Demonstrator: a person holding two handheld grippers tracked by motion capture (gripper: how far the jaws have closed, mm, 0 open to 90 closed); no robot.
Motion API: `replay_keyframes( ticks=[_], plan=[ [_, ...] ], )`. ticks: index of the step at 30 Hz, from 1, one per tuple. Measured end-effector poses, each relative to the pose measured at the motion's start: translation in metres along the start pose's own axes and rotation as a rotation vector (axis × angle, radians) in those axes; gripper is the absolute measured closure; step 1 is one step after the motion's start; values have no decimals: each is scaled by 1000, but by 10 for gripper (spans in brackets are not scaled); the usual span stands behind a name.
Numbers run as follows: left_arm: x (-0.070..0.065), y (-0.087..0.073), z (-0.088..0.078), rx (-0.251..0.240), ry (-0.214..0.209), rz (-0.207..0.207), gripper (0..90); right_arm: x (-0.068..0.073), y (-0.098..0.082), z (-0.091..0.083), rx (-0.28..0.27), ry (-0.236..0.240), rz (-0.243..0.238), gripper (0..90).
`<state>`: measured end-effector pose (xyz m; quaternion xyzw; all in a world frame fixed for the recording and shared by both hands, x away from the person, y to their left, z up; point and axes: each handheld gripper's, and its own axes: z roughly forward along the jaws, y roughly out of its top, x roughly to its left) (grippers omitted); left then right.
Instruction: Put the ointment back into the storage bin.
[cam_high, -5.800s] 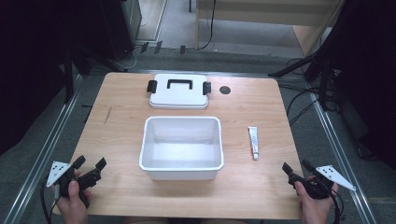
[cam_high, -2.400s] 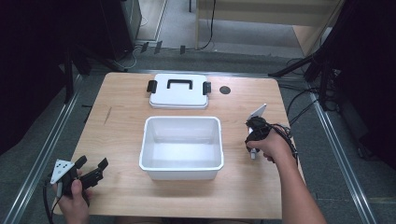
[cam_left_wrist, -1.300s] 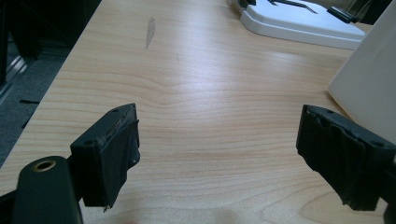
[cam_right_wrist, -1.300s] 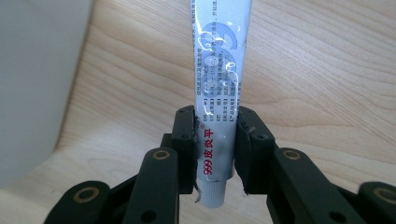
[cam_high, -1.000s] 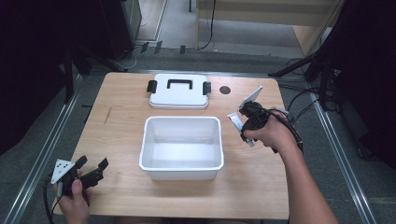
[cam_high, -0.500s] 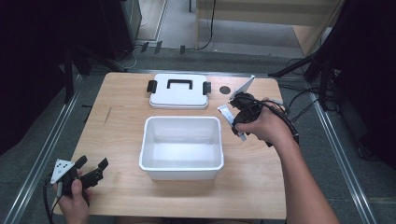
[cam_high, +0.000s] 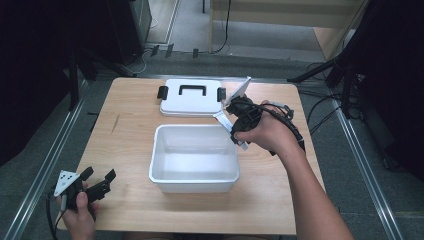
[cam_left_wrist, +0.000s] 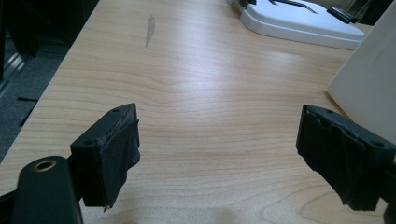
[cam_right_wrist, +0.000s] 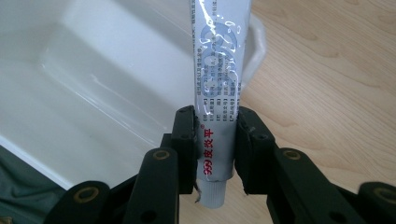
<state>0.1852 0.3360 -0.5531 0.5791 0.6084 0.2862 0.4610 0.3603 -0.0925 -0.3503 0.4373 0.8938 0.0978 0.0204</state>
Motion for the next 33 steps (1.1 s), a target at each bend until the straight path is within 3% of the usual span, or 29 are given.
replay_keyframes(
  ticks=[14,24,29,33],
  plan=[
    [0,0,1,3,-6,-6,140,31,16,22,44,29,-60,724],
    [0,0,1,-1,-5,-11,140,39,12,42,85,51,-119,723],
    [0,0,1,-1,-5,-10,141,40,10,55,97,40,-134,723],
    [0,0,1,1,-6,-7,140,40,9,67,101,19,-174,723]
  ],
)
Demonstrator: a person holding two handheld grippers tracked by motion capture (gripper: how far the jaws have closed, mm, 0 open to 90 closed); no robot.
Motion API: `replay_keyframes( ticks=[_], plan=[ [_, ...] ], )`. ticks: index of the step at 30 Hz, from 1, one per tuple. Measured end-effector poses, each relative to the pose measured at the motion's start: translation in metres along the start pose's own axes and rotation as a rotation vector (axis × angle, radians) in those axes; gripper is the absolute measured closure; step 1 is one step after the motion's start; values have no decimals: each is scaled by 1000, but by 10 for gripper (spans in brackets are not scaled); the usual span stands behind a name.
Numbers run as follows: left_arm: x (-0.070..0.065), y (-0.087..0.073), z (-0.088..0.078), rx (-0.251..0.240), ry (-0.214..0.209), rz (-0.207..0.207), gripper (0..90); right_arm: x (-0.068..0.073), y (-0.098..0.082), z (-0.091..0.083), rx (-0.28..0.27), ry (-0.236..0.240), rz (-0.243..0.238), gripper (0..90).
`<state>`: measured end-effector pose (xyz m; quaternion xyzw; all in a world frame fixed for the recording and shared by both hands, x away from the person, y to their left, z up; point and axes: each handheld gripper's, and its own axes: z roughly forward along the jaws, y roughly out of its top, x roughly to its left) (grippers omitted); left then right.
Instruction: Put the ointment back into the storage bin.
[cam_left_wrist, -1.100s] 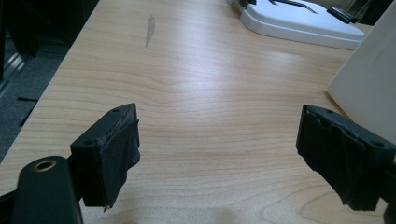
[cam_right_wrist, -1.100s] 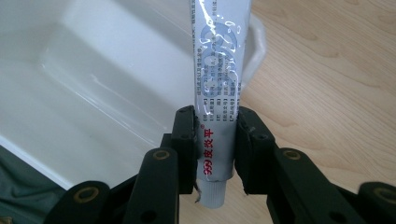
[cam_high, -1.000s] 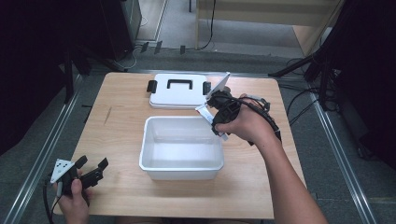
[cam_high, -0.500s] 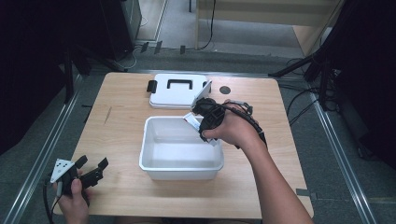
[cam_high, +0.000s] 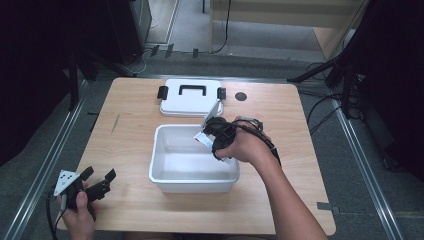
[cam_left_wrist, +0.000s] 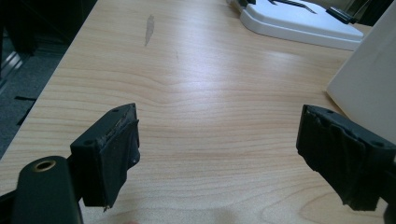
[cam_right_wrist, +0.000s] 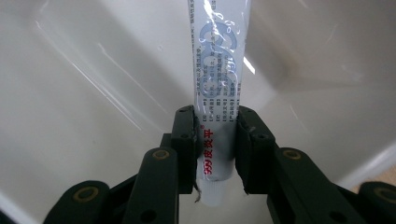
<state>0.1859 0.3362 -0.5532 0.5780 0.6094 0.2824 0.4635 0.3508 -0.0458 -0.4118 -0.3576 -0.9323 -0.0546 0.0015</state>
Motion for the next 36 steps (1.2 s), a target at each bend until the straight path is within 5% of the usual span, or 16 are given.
replay_keyframes(
  ticks=[36],
  plan=[
    [1,0,1,5,-8,-1,141,11,9,43,33,-38,-81,717]
  ],
)
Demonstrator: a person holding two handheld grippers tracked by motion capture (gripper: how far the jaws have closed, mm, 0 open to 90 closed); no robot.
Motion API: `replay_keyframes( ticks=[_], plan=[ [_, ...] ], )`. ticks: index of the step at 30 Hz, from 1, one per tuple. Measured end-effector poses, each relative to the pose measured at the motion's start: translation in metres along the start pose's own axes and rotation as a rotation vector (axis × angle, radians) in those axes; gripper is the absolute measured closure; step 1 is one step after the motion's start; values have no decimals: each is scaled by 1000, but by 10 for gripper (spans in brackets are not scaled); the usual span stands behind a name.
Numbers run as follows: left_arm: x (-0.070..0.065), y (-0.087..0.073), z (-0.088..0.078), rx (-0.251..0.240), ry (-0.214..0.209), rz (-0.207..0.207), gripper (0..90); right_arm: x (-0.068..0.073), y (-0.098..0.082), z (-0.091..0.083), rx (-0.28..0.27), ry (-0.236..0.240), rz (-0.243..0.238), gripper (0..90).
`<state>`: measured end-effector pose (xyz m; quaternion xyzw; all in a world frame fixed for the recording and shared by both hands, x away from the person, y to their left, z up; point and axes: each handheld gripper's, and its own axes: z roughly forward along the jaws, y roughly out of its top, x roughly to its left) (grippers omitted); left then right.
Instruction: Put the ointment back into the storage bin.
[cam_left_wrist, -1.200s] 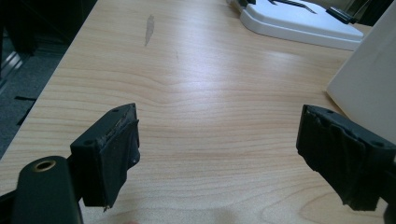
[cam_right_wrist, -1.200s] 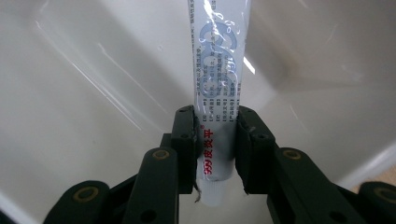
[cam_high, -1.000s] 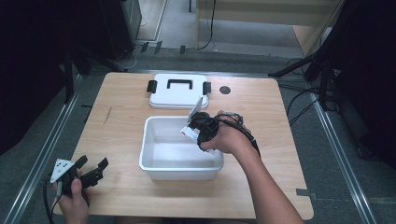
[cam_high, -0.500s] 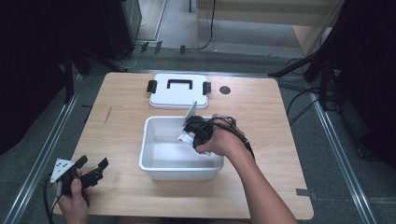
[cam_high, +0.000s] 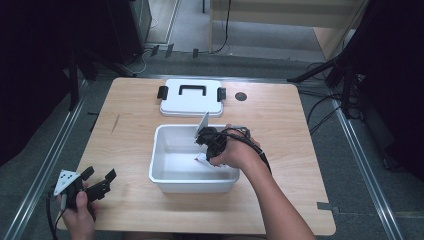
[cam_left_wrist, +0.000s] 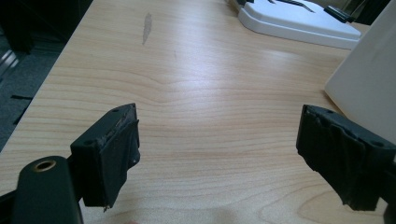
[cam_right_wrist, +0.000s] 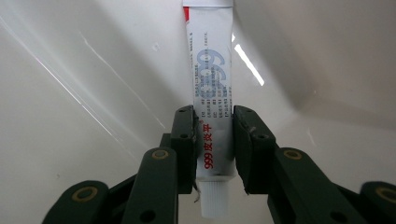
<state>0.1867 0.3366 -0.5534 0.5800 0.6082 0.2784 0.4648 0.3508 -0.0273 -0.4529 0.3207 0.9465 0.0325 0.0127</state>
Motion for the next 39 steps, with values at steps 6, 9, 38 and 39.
replay_keyframes(
  ticks=[6,9,38,39],
  plan=[
    [0,0,0,-1,0,-1,141,1,0,0,-13,-4,-33,706],
    [0,0,0,0,-2,0,141,2,-1,0,-22,18,-70,598],
    [0,0,0,2,0,3,141,-30,-52,-76,-335,-100,38,0],
    [0,0,0,1,0,3,141,-32,-55,-78,-346,-103,44,0]
  ],
)
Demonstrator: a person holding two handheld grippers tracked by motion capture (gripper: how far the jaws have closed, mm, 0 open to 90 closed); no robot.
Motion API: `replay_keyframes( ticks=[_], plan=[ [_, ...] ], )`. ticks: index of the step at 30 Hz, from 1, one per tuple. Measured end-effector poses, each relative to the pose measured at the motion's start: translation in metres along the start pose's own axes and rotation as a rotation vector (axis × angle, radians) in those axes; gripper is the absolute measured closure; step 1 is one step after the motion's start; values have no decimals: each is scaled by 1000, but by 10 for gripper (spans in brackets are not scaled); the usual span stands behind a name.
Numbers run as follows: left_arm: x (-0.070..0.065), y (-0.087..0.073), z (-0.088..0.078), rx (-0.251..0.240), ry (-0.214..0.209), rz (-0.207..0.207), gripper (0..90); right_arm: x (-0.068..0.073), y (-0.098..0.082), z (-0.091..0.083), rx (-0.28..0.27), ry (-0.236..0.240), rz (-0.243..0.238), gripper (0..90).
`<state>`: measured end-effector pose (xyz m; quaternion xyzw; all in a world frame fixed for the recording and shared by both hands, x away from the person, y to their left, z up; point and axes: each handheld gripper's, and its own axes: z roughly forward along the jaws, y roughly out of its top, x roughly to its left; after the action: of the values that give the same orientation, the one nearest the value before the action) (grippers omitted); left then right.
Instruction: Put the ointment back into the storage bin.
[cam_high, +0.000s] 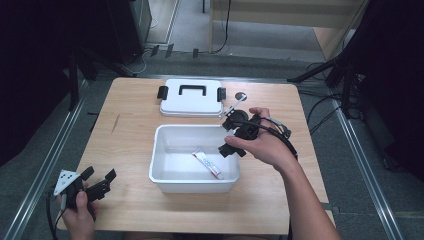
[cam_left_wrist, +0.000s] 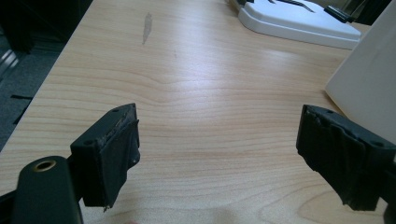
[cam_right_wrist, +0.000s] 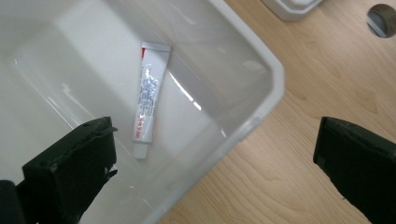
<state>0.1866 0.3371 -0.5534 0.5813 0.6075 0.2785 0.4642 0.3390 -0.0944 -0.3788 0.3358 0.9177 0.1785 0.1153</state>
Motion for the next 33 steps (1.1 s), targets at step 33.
replay_keyframes(
  ticks=[33],
  plan=[
    [-1,0,0,-1,3,4,141,-80,-157,15,-307,-175,346,0]
  ],
)
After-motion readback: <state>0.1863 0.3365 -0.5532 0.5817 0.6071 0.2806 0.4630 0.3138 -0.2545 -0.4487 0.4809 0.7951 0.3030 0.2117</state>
